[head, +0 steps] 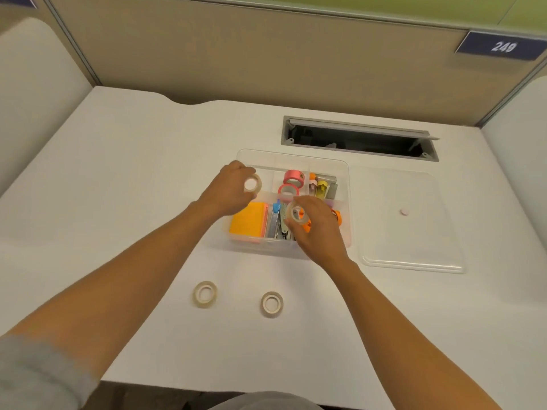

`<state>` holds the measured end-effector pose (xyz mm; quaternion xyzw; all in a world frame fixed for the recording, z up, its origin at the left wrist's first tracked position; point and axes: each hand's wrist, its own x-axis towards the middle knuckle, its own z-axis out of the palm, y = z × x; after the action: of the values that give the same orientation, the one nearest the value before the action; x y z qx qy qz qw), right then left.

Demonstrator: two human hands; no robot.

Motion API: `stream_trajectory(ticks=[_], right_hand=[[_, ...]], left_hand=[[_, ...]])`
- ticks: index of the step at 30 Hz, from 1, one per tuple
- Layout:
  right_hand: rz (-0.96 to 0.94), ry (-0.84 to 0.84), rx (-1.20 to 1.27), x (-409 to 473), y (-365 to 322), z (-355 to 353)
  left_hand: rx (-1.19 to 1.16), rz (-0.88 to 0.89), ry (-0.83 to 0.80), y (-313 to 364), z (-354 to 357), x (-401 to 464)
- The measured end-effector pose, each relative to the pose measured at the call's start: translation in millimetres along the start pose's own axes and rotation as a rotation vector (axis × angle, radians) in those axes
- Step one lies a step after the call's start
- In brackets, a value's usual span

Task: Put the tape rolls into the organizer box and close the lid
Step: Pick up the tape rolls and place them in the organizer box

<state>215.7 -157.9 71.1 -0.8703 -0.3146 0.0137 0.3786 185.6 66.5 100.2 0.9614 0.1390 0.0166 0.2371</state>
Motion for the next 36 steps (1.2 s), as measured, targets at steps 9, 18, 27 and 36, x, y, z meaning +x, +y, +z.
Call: stream_trajectory(ticks=[9, 18, 27, 36], right_hand=[[0.023, -0.005, 0.029, 29.0, 2.4, 1.2], [0.026, -0.051, 0.023, 46.3, 10.4, 7.6], [0.041, -0.120, -0.012, 62.1, 8.6, 22.6], [-0.033, -0.266, -0.104, 116.0, -0.9, 37.4]], left_hand=[[0.271, -0.056, -0.252, 10.8, 9.4, 84.8], [0.404, -0.064, -0.483, 7.5, 29.7, 114.6], [0.401, -0.056, -0.476, -3.8, 31.8, 116.7], [0.089, -0.150, 0.068, -27.9, -1.7, 97.0]])
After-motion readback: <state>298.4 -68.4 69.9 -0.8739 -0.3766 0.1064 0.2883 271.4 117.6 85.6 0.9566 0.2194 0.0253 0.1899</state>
